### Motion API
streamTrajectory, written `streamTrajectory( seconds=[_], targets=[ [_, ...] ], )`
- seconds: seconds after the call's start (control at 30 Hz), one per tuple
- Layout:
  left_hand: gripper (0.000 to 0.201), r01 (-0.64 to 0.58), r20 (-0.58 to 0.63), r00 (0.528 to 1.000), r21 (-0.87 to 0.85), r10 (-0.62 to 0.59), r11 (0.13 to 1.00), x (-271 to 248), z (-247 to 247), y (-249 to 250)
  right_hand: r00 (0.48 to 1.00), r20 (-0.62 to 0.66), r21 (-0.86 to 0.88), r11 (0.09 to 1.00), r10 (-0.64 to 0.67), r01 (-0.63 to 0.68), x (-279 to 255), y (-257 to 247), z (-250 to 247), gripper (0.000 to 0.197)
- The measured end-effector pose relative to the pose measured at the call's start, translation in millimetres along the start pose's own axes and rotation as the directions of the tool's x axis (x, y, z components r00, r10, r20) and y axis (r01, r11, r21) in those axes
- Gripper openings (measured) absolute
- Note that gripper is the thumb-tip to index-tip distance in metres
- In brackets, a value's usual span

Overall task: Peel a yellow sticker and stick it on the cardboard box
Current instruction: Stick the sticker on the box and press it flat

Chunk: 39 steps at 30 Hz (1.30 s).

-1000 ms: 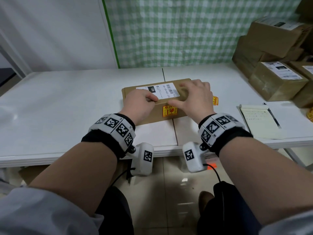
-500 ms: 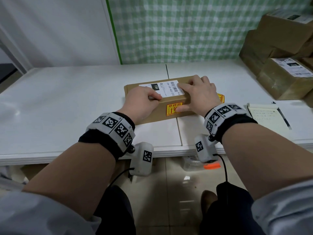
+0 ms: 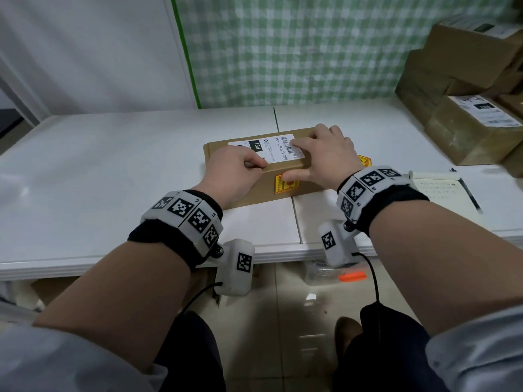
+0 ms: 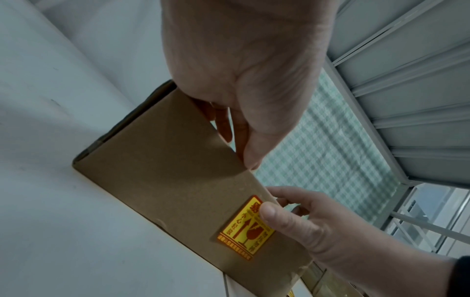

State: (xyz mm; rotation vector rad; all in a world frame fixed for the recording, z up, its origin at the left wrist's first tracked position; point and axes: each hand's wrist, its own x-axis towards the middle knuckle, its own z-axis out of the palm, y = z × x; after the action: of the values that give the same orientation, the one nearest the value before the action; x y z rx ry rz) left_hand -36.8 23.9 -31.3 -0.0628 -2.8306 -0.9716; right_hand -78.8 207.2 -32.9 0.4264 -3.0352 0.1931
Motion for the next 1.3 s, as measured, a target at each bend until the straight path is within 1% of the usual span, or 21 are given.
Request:
streamTrajectory(
  seconds=[0.07, 0.27, 0.4, 0.6, 0.77, 0.9, 1.1, 1.17, 1.23, 1.27, 1.3],
  targets=[
    [0.024, 0.004, -0.003, 1.0, -0.007, -0.004, 1.0, 0, 1, -1, 1.0, -0.009, -0.006, 1.0, -0.014, 0.014, 0, -3, 0, 0.081],
    [0.024, -0.003, -0.005, 1.0, -0.057, 0.002, 0.998, -1, 2, -2, 0.992, -0.086, -0.079, 0.994, -0.088, 0.081, 2, -25, 12, 0.083],
    [0.024, -0.003, -0.008, 1.0, -0.064, 0.003, 0.998, 0, 3, -4, 0.988, -0.112, -0.083, 0.991, -0.111, 0.102, 2, -23, 15, 0.086],
    [0.024, 0.002, -0.021, 1.0, -0.056, -0.003, 0.998, 1, 5, -5, 0.991, -0.103, -0.192, 0.98, -0.081, 0.06, 1, -29, 22, 0.086],
    [0.024, -0.004, -0.01, 1.0, -0.049, 0.003, 0.999, 0, 4, -5, 0.992, -0.087, -0.193, 0.979, -0.088, 0.07, 1, -24, 21, 0.087],
    [0.024, -0.004, -0.011, 1.0, -0.037, 0.004, 0.999, -1, 4, -4, 0.997, -0.06, -0.171, 0.985, -0.048, 0.037, -1, -11, 13, 0.091],
    [0.024, -0.007, 0.0, 1.0, -0.024, 0.007, 1.0, -1, 2, -3, 1.0, -0.029, -0.186, 0.983, -0.009, 0.003, -5, 1, 4, 0.074],
    [0.024, -0.001, 0.002, 1.0, -0.014, 0.001, 1.0, -1, 2, -3, 0.998, -0.042, -0.185, 0.982, -0.038, 0.029, -6, -4, 2, 0.075],
    [0.024, -0.005, 0.01, 1.0, -0.016, 0.005, 1.0, 0, 1, -2, 0.994, -0.051, -0.177, 0.98, -0.101, 0.091, -6, -16, 1, 0.078],
    [0.026, -0.02, 0.019, 1.0, 0.005, 0.02, 1.0, 1, 0, -2, 0.99, -0.048, -0.166, 0.978, -0.133, 0.124, -6, -23, 2, 0.078],
    [0.031, -0.038, 0.028, 0.999, 0.075, 0.036, 0.996, 2, -1, -1, 0.987, -0.04, -0.155, 0.977, -0.157, 0.149, -6, -28, 3, 0.076]
  ],
)
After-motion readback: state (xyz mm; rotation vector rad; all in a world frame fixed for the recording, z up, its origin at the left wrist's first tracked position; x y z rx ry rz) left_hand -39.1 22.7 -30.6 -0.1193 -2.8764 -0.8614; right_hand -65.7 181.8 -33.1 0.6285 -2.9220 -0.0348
